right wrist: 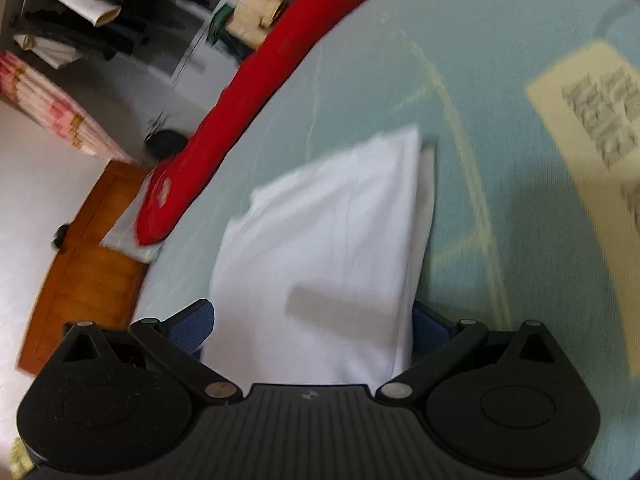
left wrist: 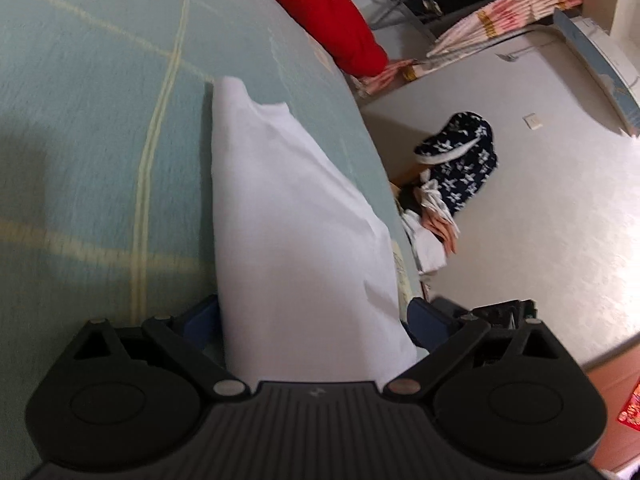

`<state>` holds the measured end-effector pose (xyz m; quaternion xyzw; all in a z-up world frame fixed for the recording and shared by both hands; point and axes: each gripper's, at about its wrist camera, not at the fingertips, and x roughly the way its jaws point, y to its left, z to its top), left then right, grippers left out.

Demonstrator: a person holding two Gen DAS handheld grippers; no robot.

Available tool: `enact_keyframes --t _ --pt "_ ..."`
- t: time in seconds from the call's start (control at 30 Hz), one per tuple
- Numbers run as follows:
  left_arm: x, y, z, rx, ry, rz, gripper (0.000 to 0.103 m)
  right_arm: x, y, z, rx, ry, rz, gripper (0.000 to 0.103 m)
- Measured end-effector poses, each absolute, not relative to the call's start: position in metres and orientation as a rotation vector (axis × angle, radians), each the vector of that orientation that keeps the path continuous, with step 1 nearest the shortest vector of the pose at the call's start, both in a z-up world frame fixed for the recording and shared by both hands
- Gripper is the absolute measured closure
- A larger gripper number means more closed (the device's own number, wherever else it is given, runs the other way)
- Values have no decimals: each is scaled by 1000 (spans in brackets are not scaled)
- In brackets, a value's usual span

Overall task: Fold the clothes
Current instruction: 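Roll both tools and close them on the folded shirt edge, then lift the grasped shirt edge and fold it over with both tools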

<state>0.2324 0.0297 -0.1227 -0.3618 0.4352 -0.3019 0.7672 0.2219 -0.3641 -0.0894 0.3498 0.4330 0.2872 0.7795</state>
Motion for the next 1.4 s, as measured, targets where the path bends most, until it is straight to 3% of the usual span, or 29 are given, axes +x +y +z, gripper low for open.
enact_keyframes --t 0.3,0.8,1.4 --pt "288 16 -128 -875 969 -651 6 224 -359 -92 792 948 685 0" --pt "287 9 -123 -941 962 -669 5 244 -346 -88 916 891 742 0" --pt "258 58 -82 -905 864 -659 6 231 -312 -40 820 849 845 0"
